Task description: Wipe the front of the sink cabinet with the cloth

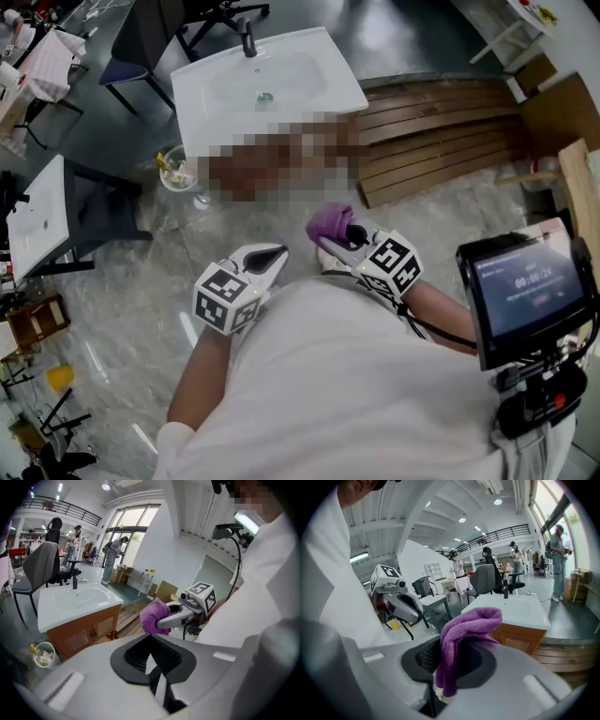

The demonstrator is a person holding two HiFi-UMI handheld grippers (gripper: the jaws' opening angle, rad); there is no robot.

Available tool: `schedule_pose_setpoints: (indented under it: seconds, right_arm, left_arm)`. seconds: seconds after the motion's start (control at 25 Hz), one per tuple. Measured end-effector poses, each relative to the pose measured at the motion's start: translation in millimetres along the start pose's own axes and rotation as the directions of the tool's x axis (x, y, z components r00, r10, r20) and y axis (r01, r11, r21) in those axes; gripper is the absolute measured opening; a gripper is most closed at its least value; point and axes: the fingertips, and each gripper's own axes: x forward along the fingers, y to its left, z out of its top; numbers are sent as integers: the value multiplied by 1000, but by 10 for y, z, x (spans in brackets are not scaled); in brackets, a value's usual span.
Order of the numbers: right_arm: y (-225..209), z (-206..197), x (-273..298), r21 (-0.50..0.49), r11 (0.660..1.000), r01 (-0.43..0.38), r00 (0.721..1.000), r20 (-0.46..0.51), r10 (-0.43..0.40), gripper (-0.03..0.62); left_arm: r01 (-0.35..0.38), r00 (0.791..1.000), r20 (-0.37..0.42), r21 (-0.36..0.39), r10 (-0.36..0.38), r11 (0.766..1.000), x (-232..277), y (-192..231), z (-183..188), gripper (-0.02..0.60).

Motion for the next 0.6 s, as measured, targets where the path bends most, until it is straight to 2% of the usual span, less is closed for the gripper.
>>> schedule_pose_setpoints:
  seconds: [0.16,0.36,0.6]
  right_arm:
    - [54,26,123,-41,999,-15,1000,12,16,72]
    - [108,57,521,-58,997,-46,999,3,46,72]
    - [93,30,425,-93,993,-69,998,5,70,72]
  left_arm:
    - [-14,1000,12,-4,14,1000,-3,68,-139,5]
    - [-34,998,46,-66,37,997,-104,439,-310,5]
    - [-50,998,41,-66,53,997,-4,324,-294,5]
